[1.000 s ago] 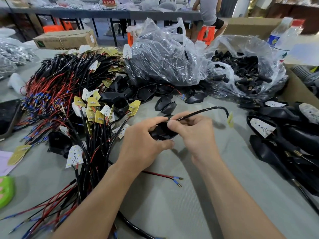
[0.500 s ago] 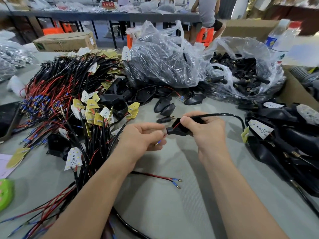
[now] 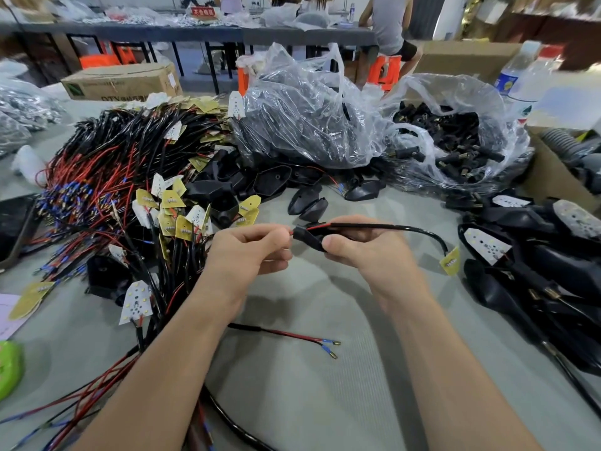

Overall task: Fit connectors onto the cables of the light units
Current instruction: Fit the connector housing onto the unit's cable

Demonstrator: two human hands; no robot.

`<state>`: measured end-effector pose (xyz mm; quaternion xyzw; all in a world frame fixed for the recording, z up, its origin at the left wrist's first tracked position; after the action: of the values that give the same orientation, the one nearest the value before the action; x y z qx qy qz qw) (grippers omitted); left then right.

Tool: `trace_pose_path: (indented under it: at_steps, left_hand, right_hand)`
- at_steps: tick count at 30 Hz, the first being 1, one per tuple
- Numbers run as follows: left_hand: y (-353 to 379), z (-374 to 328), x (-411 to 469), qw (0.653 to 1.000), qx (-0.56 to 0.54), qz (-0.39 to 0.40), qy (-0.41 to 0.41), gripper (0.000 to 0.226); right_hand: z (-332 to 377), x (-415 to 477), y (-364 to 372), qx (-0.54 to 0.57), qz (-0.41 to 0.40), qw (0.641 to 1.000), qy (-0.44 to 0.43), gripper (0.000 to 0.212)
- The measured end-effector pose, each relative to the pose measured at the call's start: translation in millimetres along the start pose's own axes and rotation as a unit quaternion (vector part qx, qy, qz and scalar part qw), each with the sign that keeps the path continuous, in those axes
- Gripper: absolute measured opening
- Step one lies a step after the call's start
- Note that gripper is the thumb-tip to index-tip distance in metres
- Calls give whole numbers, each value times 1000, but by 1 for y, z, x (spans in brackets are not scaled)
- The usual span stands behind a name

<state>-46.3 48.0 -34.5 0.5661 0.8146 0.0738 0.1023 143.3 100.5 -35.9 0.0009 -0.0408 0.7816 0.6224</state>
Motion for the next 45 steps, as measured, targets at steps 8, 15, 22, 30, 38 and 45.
trace_pose_path:
  at_steps: [8, 15, 22, 30, 38, 45]
  left_hand:
    - [-20, -17, 6, 976, -99, -142, 129, 24]
    - [-11, -12, 5, 993, -98, -36, 47, 33]
    - [0, -4, 3, 995, -96, 7, 31, 26]
    - [-31, -17, 13, 944, -296, -109, 95, 49]
    - [-33, -22, 10, 924, -381, -8, 39, 33]
    - [-27, -25, 2, 916, -363, 169, 9, 25]
  right_hand:
    - [2, 6, -10, 172, -82, 981, 19, 35]
    - [1, 4, 0, 312, 15, 944, 108, 16]
    - [4, -6, 21, 248, 117, 960, 50, 48]
    - [-3, 8, -7, 360, -110, 907, 187, 12]
    - [2, 10, -5, 452, -40, 875, 167, 48]
    - [-1, 16, -21, 570, -91, 801, 160, 26]
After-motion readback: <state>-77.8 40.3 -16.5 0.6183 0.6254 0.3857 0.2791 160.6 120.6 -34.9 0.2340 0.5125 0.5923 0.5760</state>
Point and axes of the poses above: each hand's wrist, its own x-axis towards the middle knuckle, its own y-axis out of the palm, z = x × y, the point moved 2 cm from there along x, towards the middle knuckle, and after that the axes turned 8 degrees about -x, right-handed, at the moved point
